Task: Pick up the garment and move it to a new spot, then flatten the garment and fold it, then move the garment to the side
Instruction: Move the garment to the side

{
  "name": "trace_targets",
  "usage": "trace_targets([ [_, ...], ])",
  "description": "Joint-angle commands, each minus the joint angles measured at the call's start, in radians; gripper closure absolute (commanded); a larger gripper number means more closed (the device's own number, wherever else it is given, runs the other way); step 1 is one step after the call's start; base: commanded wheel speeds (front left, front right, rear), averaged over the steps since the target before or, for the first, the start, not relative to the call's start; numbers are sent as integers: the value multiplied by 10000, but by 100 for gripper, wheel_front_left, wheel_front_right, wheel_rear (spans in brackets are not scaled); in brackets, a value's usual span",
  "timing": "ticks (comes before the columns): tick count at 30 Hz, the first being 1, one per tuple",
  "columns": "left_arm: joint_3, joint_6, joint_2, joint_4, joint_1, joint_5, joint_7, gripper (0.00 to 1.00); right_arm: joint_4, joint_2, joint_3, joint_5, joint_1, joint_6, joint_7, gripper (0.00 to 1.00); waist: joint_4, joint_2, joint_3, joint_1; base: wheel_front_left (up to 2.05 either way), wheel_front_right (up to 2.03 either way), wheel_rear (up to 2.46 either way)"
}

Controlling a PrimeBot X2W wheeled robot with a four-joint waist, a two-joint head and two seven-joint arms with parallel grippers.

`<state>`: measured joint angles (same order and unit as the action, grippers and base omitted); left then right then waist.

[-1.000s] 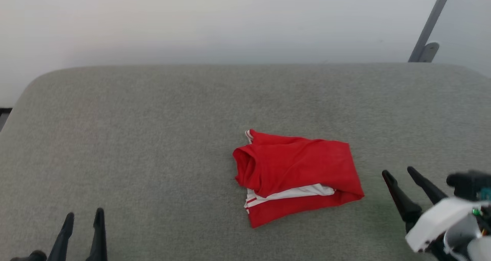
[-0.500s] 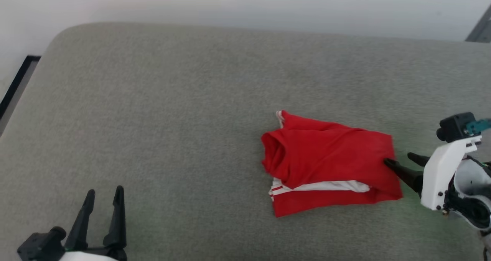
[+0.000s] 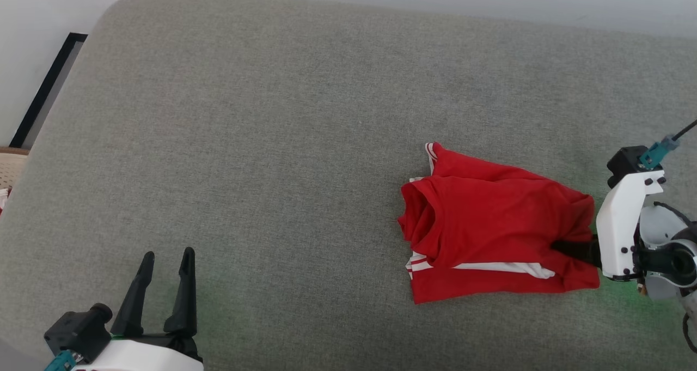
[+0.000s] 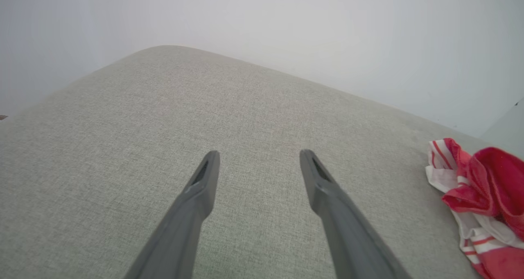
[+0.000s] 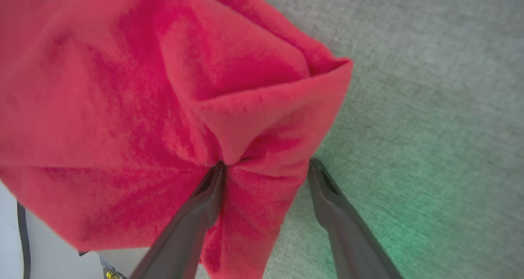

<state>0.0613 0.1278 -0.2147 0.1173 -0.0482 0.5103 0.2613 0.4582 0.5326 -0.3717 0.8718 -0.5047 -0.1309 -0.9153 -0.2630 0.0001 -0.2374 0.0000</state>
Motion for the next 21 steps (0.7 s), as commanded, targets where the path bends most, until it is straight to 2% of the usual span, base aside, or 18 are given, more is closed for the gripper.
trace_targets([
  [1, 16, 33, 20, 26, 101, 135, 42, 0, 437, -549, -481, -12, 575, 4, -402, 3, -30, -1, -20, 0, 0, 0, 0],
  [2, 18, 33, 20, 44, 119, 166, 42, 0, 410, -607, -563, 27, 632, 3, -573, 81, -33, -1, -28, 0, 0, 0, 0],
  [3, 21, 33, 11, 63, 134, 175, 42, 0, 374, -620, -550, 71, 665, 3, -639, 100, -27, -1, -27, 0, 0, 0, 0],
  [11, 181, 34, -238, 155, 454, 331, 42, 0, -360, -46, 179, -216, 404, 27, -96, 100, 282, -1, -27, 0, 0, 0, 0],
  [21, 939, 34, -623, 168, 1481, 38, 40, 0, -1182, 803, 1055, -1338, -278, 24, 605, 100, 1209, -1, -403, 0, 0, 0, 0],
])
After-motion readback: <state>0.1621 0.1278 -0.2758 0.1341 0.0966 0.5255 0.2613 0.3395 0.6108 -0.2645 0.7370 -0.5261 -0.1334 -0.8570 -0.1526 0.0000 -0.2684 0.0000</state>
